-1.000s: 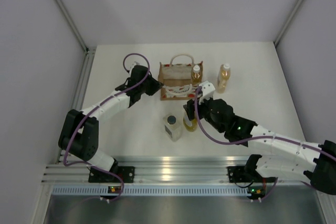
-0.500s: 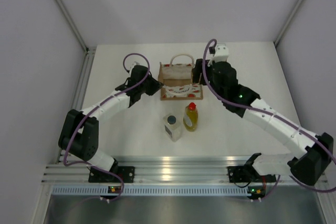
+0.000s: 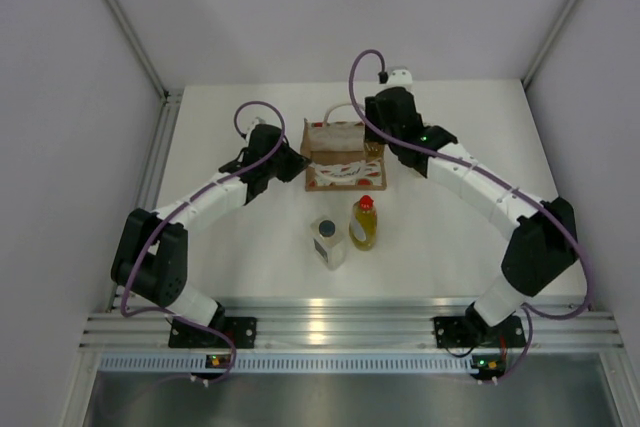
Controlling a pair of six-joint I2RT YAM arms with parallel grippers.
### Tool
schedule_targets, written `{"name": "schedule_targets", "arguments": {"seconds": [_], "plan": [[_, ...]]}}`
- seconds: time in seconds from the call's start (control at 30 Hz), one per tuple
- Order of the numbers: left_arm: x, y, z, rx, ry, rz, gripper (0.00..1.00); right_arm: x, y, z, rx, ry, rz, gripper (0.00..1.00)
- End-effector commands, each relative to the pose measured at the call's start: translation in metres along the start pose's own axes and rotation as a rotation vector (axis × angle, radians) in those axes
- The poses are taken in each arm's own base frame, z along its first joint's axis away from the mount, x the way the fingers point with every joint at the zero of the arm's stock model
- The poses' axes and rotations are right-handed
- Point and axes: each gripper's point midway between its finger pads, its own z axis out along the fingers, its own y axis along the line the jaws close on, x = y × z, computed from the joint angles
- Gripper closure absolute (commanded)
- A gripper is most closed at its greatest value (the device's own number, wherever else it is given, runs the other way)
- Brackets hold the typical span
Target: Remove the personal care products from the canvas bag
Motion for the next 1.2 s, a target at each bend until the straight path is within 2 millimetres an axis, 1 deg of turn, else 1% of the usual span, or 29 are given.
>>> {"name": "schedule_targets", "arguments": {"seconds": [0.0, 0.03, 0.13, 0.17, 0.2, 0.23, 0.3, 0.37, 0.5, 0.53, 0.7, 0.77, 0.8, 0.87, 0.9, 0.93, 1.0, 1.03, 1.07, 1.17], "plan": [[-0.017, -0.026, -0.015, 0.076, -0.047, -0.006, 1.0, -0.016, 0.001, 0.009, -0.032, -0.002, -0.008, 0.45], [-0.017, -0.026, -0.014, 0.077, -0.045, -0.007, 1.0, -0.01, 0.003, 0.017, -0.035, 0.015, -0.021, 0.45], [-0.018, -0.025, -0.013, 0.073, -0.046, -0.005, 1.0, -0.011, 0.007, 0.024, -0.048, 0.021, -0.036, 0.46], [-0.017, -0.025, -0.012, 0.071, -0.046, -0.003, 1.0, -0.006, 0.009, 0.031, -0.043, 0.033, -0.043, 0.46], [-0.017, -0.025, -0.012, 0.071, -0.046, -0.003, 1.0, -0.008, 0.009, 0.033, -0.041, 0.031, -0.045, 0.47], [-0.017, -0.025, -0.012, 0.071, -0.046, 0.0, 1.0, -0.002, 0.008, 0.039, -0.032, 0.044, -0.051, 0.47], [-0.017, -0.024, -0.012, 0.07, -0.045, 0.0, 1.0, -0.004, 0.009, 0.044, -0.028, 0.041, -0.047, 0.5], [-0.017, -0.024, -0.013, 0.071, -0.046, 0.0, 1.0, 0.001, 0.007, 0.052, -0.019, 0.056, -0.05, 0.52], [-0.017, -0.024, -0.013, 0.071, -0.048, 0.003, 1.0, 0.007, 0.008, 0.057, -0.014, 0.07, -0.051, 0.6], [-0.017, -0.024, -0.012, 0.069, -0.047, 0.003, 1.0, 0.009, 0.007, 0.059, -0.01, 0.073, -0.048, 0.61], [-0.017, -0.023, -0.011, 0.068, -0.042, -0.003, 1.0, 0.016, 0.004, 0.059, 0.005, 0.087, -0.042, 0.66], [-0.016, -0.025, -0.011, 0.07, -0.042, -0.003, 1.0, 0.016, 0.002, 0.057, 0.009, 0.085, -0.037, 0.68], [-0.017, -0.024, -0.011, 0.068, -0.042, -0.003, 1.0, 0.016, 0.004, 0.057, 0.004, 0.085, -0.037, 0.77], [-0.016, -0.025, -0.011, 0.07, -0.042, -0.004, 1.0, 0.016, 0.004, 0.057, 0.0, 0.086, -0.039, 0.87], [-0.017, -0.024, -0.011, 0.069, -0.043, -0.003, 1.0, 0.014, 0.005, 0.056, -0.007, 0.084, -0.037, 0.97], [-0.017, -0.025, -0.011, 0.071, -0.043, -0.003, 1.0, 0.011, 0.006, 0.054, -0.014, 0.075, -0.033, 1.0], [-0.017, -0.026, -0.012, 0.073, -0.043, -0.003, 1.0, 0.006, 0.009, 0.051, -0.03, 0.059, -0.029, 1.0], [-0.017, -0.026, -0.012, 0.074, -0.044, -0.003, 1.0, 0.0, 0.011, 0.048, -0.043, 0.042, -0.027, 1.0], [-0.018, -0.027, -0.013, 0.076, -0.046, -0.003, 0.98, -0.003, 0.011, 0.046, -0.05, 0.03, -0.024, 1.0], [-0.018, -0.029, -0.014, 0.081, -0.047, -0.003, 0.97, -0.018, 0.014, 0.04, -0.071, -0.011, -0.023, 1.0]]}}
